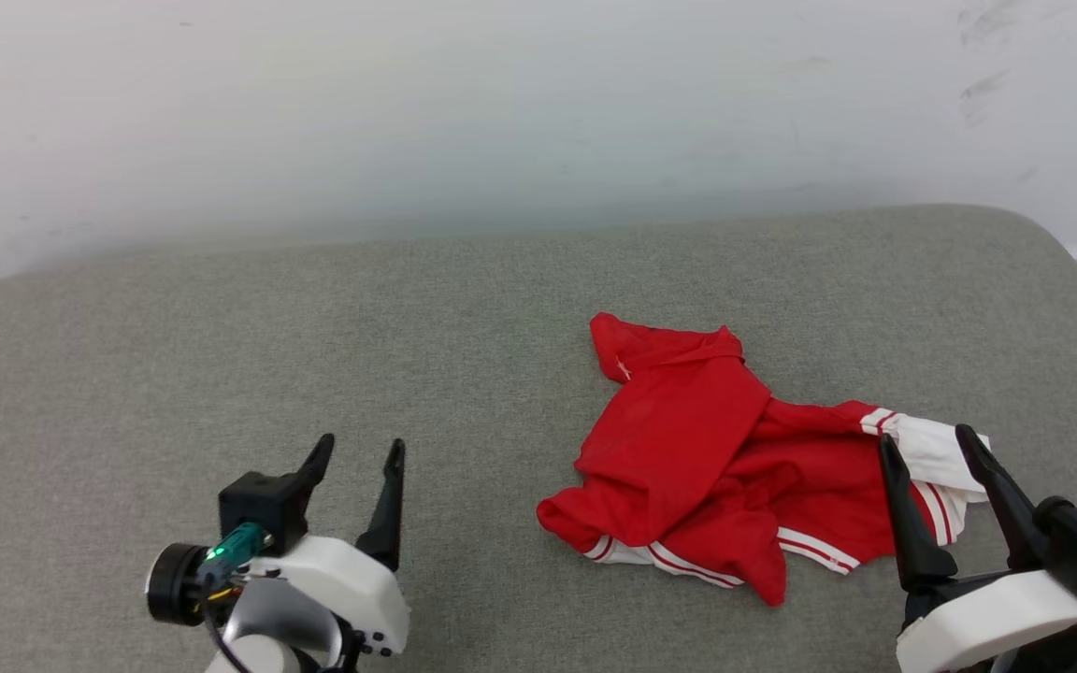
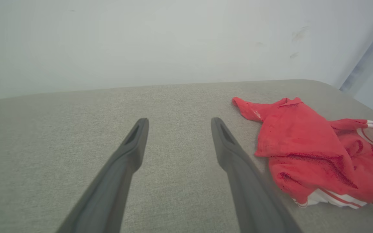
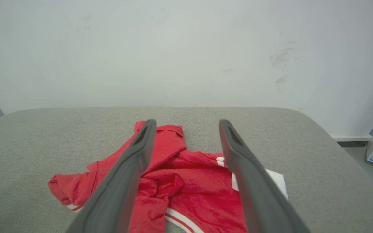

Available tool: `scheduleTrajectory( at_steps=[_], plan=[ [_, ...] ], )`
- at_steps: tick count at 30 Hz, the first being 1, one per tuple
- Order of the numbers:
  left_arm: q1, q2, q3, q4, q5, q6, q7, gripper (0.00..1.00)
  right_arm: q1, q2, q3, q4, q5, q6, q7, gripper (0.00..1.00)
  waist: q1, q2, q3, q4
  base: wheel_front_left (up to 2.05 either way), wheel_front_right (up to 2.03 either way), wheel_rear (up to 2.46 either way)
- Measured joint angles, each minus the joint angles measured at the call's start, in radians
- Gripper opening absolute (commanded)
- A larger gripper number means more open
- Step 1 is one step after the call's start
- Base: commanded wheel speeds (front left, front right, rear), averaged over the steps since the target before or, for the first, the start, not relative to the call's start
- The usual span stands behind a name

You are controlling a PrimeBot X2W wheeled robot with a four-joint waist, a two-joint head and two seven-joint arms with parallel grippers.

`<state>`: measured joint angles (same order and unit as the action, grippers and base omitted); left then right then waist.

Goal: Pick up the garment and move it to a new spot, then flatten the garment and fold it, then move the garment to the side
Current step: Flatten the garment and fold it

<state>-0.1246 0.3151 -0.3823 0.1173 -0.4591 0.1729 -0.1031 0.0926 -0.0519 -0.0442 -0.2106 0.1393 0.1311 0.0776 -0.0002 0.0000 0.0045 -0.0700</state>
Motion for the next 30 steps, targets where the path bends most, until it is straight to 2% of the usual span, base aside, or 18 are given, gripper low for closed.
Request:
scheduleTrajectory(
  at_steps=[7, 18, 22, 29, 30],
  plan=[
    [-0.094, -0.006, -0.124, -0.057, 0.017, -0.07, 0.193, 1.0, 0.009, 0.0, 0.022, -0.024, 0.016, 0.0, 0.011, 1.0, 0.0001, 0.0, 0.036, -0.039, 0.0, 0.0, 0.0],
    [-0.211, -0.015, -0.339, -0.073, 0.065, -0.218, 0.445, 1.0, -0.031, 0.0, 0.043, -0.017, 0.029, 0.0, -0.016, 1.0, 0.0003, 0.0, 0.123, -0.104, 0.0, 0.0, 0.0],
    [-0.268, -0.001, -0.399, -0.049, 0.105, -0.252, 0.513, 1.0, -0.049, 0.0, 0.05, -0.003, 0.048, 0.0, -0.031, 1.0, 0.0003, 0.0, 0.161, -0.119, 0.0, 0.0, 0.0],
    [-0.373, 0.033, -0.472, 0.018, 0.151, -0.287, 0.593, 1.0, -0.076, 0.0, 0.054, 0.033, 0.07, 0.0, -0.069, 1.0, 0.0003, 0.0, 0.216, -0.142, 0.0, 0.0, 0.0],
    [-0.385, 0.036, -0.478, 0.023, 0.146, -0.288, 0.599, 0.49, -0.08, 0.0, 0.057, 0.037, 0.073, 0.0, -0.074, 1.0, 0.0004, 0.0, 0.222, -0.146, 0.0, 0.0, 0.0]
  ],
)
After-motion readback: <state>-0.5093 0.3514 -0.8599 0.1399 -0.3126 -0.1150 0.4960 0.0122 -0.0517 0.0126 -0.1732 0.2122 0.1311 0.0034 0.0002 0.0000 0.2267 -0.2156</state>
